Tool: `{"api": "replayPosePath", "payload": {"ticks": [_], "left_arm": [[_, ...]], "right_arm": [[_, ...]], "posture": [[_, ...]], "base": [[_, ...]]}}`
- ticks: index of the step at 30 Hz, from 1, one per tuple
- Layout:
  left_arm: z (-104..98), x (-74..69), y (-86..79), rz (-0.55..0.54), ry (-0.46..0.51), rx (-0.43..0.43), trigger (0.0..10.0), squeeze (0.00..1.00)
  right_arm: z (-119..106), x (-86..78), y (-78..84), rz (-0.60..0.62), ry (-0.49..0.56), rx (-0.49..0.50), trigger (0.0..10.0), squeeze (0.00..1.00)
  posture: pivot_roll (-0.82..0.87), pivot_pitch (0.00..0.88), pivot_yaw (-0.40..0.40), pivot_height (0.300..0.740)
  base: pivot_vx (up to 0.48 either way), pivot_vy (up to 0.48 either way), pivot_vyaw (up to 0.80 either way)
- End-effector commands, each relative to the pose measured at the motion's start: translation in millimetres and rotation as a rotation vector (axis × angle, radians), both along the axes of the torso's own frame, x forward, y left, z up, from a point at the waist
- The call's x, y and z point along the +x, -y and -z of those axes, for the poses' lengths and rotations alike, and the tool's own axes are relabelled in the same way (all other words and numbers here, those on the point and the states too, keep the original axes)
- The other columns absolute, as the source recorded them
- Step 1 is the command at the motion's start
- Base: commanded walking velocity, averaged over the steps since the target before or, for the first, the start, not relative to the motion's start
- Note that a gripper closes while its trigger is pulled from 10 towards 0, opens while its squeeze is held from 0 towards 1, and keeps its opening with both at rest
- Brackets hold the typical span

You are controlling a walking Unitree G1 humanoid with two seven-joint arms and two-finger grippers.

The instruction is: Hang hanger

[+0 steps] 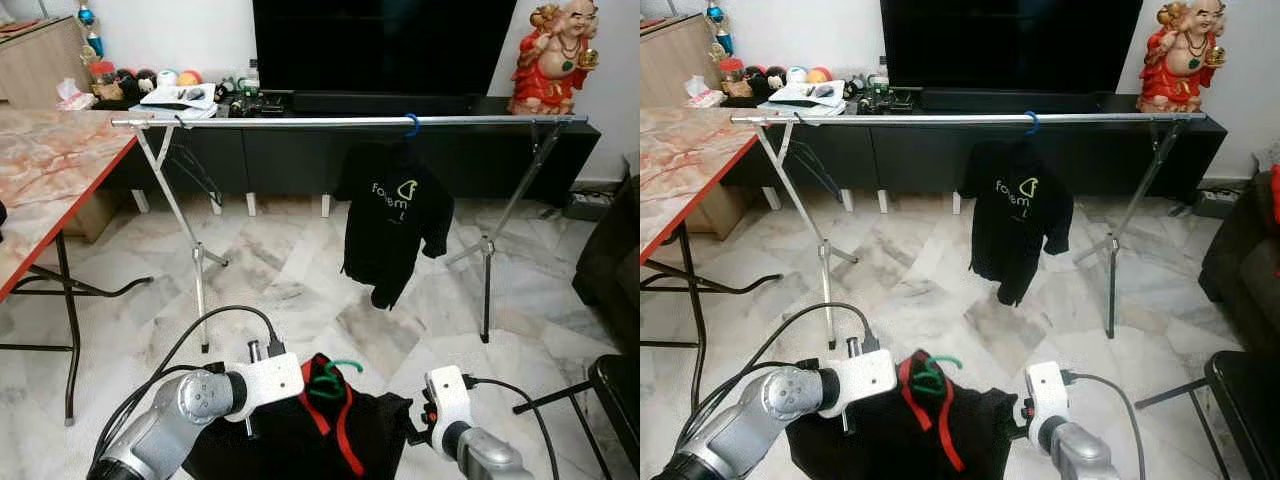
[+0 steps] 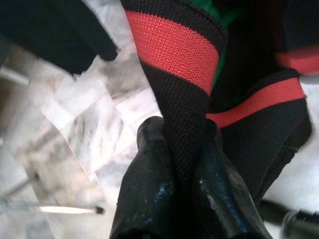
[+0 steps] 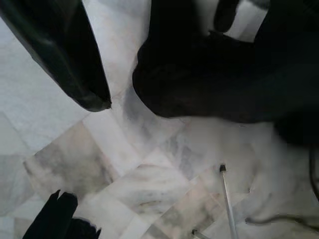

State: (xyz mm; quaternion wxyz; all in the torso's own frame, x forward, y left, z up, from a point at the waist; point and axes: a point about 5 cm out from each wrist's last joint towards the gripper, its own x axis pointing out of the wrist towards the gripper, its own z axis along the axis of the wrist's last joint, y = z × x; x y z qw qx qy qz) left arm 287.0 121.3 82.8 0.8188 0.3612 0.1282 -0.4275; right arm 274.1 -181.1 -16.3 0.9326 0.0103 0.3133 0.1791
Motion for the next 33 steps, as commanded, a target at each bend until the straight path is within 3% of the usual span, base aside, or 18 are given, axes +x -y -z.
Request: {"api": "replayPosePath", "payload": {"ticks": [1, 10, 15, 17, 20, 21, 24, 30, 33], "left_arm": [[-18.0, 15.0, -6.3, -0.105, 0.067, -0.068, 10.0, 0.0], [-11.6, 18.8, -17.6, -0.226, 0.045, -0.014, 10.0, 0.0], [-8.9, 14.7, -17.7, -0.179, 0.006, -0.003, 10.0, 0.0], [-4.5, 7.1, -15.1, -0.122, -0.064, -0.002, 10.0, 0.0], [-3.3, 3.6, -10.4, -0.102, -0.083, -0.014, 10.0, 0.0], [-3.8, 3.7, -7.0, -0.105, -0.091, -0.033, 10.0, 0.0], [-5.9, 6.2, -2.3, -0.105, -0.097, -0.054, 10.0, 0.0], [-10.9, 10.5, 3.7, -0.105, -0.108, -0.089, 10.0, 0.0], [-13.8, 12.1, 6.9, -0.101, -0.111, -0.1, 10.0, 0.0]], "right_arm": [[10.9, -12.7, -0.8, -0.004, -0.051, 0.012, 10.0, 0.0], [-3.6, 0.5, 3.7, 0.066, 0.05, 0.059, 10.0, 0.0], [-9.7, 6.1, -1.6, 0.038, 0.088, 0.078, 10.0, 0.0], [-13.7, 9.0, -4.8, 0.032, 0.112, 0.117, 10.0, 0.0], [-18.2, 8.3, -15.6, -0.068, 0.132, 0.202, 10.0, 0.0], [-19.8, 4.3, -24.1, -0.181, 0.136, 0.236, 10.0, 0.0], [-15.7, -3.5, -26.7, -0.303, 0.1, 0.203, 10.0, 0.0], [-12.1, -8.8, -26.3, -0.384, 0.073, 0.161, 10.0, 0.0], [-13.1, -6.8, -23.0, -0.368, 0.094, 0.107, 10.0, 0.0]], "posture": [[0.09, 0.039, -0.025, 0.74], [0.09, 0.04, -0.025, 0.74], [0.09, 0.036, -0.028, 0.74], [0.09, 0.035, -0.03, 0.74], [0.09, 0.035, -0.032, 0.74], [0.09, 0.035, -0.032, 0.74], [0.09, 0.035, -0.032, 0.74], [0.08, 0.032, -0.035, 0.74], [0.08, 0.031, -0.034, 0.74]], "base": [[0.0, 0.0, 0.0], [0.0, 0.0, 0.0], [0.0, 0.0, 0.0], [0.0, 0.0, 0.0], [0.0, 0.0, 0.0], [0.0, 0.0, 0.0], [0.0, 0.0, 0.0], [0.0, 0.0, 0.0], [0.0, 0.0, 0.0]]}}
